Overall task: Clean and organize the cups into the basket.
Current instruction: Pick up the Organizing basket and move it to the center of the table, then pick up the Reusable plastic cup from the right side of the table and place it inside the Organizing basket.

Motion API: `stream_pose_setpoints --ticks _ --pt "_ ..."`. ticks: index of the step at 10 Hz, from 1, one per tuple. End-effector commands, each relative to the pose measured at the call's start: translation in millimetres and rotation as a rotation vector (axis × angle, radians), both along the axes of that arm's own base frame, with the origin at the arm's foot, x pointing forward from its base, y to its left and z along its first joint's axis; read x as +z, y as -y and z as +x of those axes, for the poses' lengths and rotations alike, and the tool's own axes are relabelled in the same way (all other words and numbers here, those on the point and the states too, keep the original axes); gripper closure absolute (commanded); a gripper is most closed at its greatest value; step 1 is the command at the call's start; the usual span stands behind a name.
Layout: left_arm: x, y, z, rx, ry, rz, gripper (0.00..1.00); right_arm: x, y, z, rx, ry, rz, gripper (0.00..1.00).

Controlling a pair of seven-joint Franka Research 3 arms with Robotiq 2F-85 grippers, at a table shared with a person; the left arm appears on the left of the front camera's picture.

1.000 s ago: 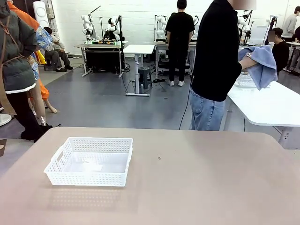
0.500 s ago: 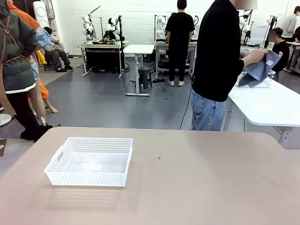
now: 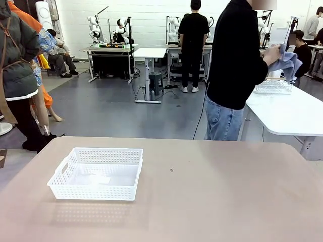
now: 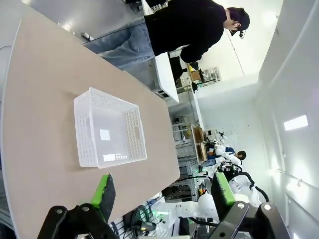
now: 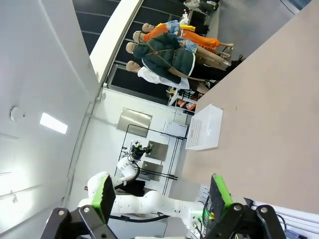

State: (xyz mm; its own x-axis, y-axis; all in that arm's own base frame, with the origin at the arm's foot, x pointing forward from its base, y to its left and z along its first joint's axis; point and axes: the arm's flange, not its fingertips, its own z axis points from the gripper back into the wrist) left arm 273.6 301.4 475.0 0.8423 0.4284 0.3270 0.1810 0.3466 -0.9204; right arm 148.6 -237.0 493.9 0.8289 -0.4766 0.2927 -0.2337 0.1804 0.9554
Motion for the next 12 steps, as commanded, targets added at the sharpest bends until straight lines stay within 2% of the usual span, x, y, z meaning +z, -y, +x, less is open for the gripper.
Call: stream_pose_setpoints --ticks 1,12 --pt "3.2 -5.7 -2.1 -0.006 0.007 -0.005 0.00 0.7 0.5 1.6 0.003 0.007 0.020 0.00" --pt "3.2 -5.7 -2.1 -0.006 0.007 -0.005 0.00 0.7 0.5 1.6 0.003 0.007 0.020 0.00"
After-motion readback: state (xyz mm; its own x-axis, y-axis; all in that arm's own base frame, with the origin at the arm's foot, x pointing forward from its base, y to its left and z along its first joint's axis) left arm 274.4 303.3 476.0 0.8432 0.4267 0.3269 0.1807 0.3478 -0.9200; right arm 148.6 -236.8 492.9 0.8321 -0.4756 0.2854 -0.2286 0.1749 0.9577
